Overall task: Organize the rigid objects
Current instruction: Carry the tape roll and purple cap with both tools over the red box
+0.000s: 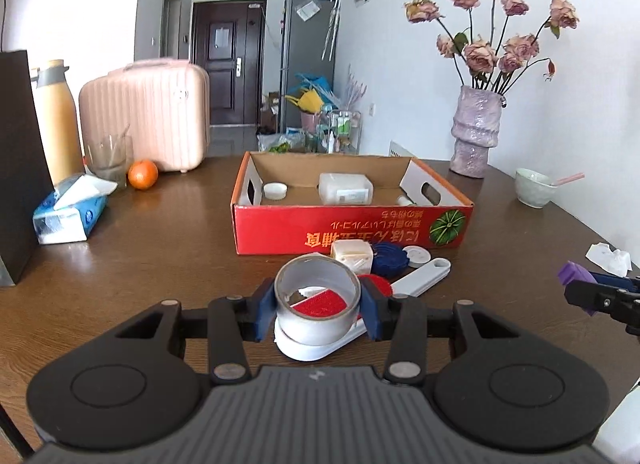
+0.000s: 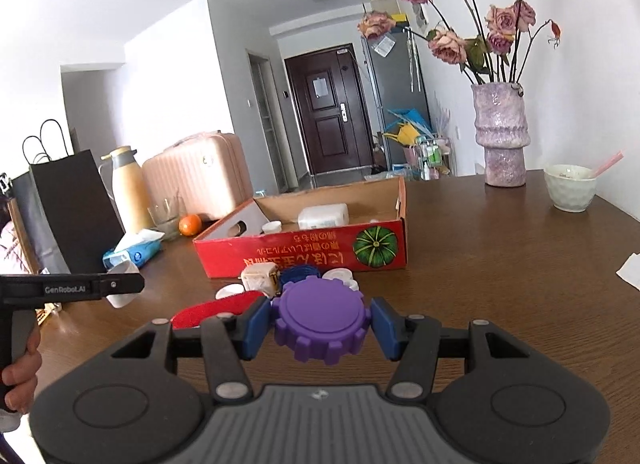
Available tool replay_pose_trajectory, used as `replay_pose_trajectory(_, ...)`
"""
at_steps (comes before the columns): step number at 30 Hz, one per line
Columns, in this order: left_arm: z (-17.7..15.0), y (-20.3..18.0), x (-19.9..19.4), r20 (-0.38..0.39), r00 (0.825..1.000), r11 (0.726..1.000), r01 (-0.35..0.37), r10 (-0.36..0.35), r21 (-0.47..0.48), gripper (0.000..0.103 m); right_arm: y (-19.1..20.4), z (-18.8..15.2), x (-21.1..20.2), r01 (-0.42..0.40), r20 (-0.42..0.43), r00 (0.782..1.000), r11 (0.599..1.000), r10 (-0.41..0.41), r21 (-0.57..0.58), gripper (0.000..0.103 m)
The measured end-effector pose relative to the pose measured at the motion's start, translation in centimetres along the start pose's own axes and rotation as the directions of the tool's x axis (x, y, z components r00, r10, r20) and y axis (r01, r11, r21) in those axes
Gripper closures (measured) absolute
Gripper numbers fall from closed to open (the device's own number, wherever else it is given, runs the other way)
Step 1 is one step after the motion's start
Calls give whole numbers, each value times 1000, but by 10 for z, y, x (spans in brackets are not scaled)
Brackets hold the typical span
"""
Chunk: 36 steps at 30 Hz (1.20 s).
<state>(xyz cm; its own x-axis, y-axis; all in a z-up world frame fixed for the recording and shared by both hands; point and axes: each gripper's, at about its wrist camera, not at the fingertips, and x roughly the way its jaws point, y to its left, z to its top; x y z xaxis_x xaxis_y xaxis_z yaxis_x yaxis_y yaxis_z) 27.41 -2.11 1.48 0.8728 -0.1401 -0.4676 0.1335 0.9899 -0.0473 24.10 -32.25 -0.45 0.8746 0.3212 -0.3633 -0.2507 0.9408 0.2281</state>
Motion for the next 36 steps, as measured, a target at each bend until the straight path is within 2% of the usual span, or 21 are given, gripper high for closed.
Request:
replay_pose_trajectory(7,9,0,-26,88,996,1000,-21,21,-1,59,7,11,-13,-5,63,998,999,7,-39,49)
replay_pose_trajectory(11,22,6,-38,170,984,999,-49,50,-10,59,16,29,-18,16,138,990,996,-5,-84,49)
replay_pose_trajectory(14,39,8,-50,282,957,998,-70,70,-11,59,23,47,-21,41,209,978,993,-17,-112,49)
replay_pose_trajectory(17,63,12,-59,366,928,997,-73,68,-2,59,29,74,-27,60,299,954,989,-16,-138,49)
replay_pose_trajectory(20,98,16,-67,441,896,997,-76,59,20,59,35,109,-33,69,378,926,983,1,-171,49)
replay_pose_trajectory(24,153,23,-78,547,837,997,-55,19,50,59,44,167,-40,101,456,890,963,25,-251,49)
replay_pose_trajectory(25,167,25,-78,555,832,997,-48,9,55,59,47,181,-41,108,469,883,956,34,-272,49)
replay_pose_trajectory(26,180,26,-77,559,829,997,-42,3,58,59,49,197,-41,109,481,875,951,45,-288,49)
replay_pose_trajectory(30,238,32,-69,556,831,997,-28,-14,67,59,57,251,-30,120,479,875,929,67,-350,49)
replay_pose_trajectory(31,253,34,-66,544,838,997,-7,-33,71,59,58,265,-26,113,467,881,926,73,-359,49)
replay_pose_trajectory(34,297,40,-46,464,883,997,47,-71,63,59,63,305,-7,69,391,915,920,96,-387,49)
replay_pose_trajectory(36,320,38,-24,414,910,996,-5,-31,86,59,65,329,13,35,312,944,914,102,-405,49)
